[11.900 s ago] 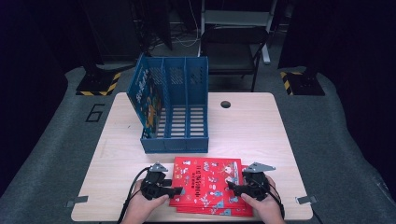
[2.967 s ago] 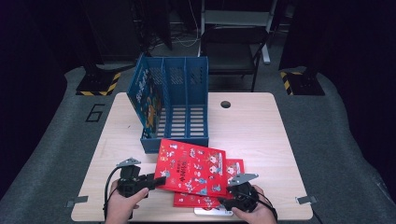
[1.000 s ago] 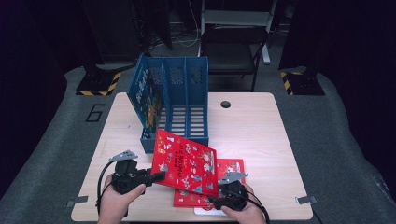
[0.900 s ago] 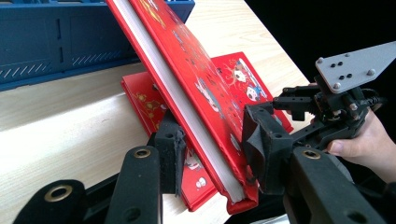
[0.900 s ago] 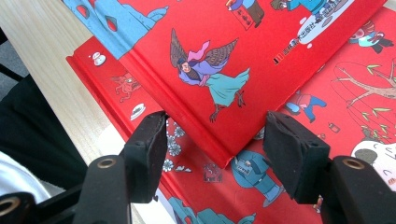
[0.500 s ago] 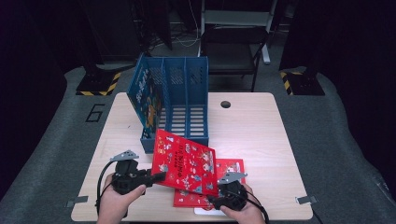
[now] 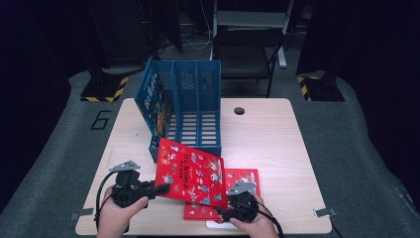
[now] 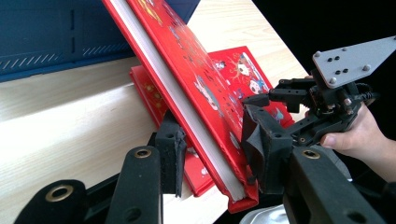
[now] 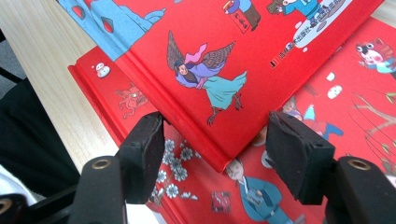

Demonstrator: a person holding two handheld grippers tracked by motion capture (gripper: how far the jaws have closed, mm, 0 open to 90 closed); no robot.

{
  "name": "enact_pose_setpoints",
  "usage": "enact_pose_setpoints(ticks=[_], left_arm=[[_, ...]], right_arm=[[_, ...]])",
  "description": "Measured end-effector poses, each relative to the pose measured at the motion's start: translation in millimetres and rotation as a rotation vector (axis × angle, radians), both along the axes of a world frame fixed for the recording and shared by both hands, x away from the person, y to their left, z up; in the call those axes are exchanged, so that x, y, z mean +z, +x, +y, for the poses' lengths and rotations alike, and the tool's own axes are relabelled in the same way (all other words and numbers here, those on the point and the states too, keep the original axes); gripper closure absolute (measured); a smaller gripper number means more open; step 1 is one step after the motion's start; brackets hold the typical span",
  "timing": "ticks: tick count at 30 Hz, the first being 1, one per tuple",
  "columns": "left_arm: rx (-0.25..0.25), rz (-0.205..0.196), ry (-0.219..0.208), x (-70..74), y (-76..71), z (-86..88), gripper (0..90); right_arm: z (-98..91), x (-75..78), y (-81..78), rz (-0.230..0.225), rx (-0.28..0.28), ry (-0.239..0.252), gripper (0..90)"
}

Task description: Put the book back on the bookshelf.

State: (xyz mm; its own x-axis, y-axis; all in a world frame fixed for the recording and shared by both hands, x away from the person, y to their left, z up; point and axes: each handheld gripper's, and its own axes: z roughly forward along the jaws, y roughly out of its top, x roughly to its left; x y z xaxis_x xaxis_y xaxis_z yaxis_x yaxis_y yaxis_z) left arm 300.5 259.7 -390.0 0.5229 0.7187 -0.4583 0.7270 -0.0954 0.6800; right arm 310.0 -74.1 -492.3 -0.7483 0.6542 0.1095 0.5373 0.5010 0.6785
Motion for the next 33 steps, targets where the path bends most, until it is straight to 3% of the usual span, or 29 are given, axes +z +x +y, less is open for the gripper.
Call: enact_pose_setpoints(ticks=[11, 20, 29, 33], left_arm=[[0.005, -0.001, 0.01, 4.1, -3.7, 9.2, 61.6], [0.012, 0.014, -0.033, -9.0, -9.6, 27.1, 61.6], [0.012, -0.02, -0.046, -13.3, -15.3, 34.4, 61.7], [-0.008, -0.052, -0.03, -11.3, -18.1, 34.1, 62.1]], right_arm=[[12.5, 0.8, 4.6, 0.006, 0.021, -0.02, 32.1], [21.3, 1.6, 5.1, 0.0, 0.055, -0.048, 30.7], [29.7, 3.6, 7.6, 0.02, 0.073, -0.072, 30.2], [29.7, 3.4, 7.9, 0.021, 0.075, -0.068, 30.2]])
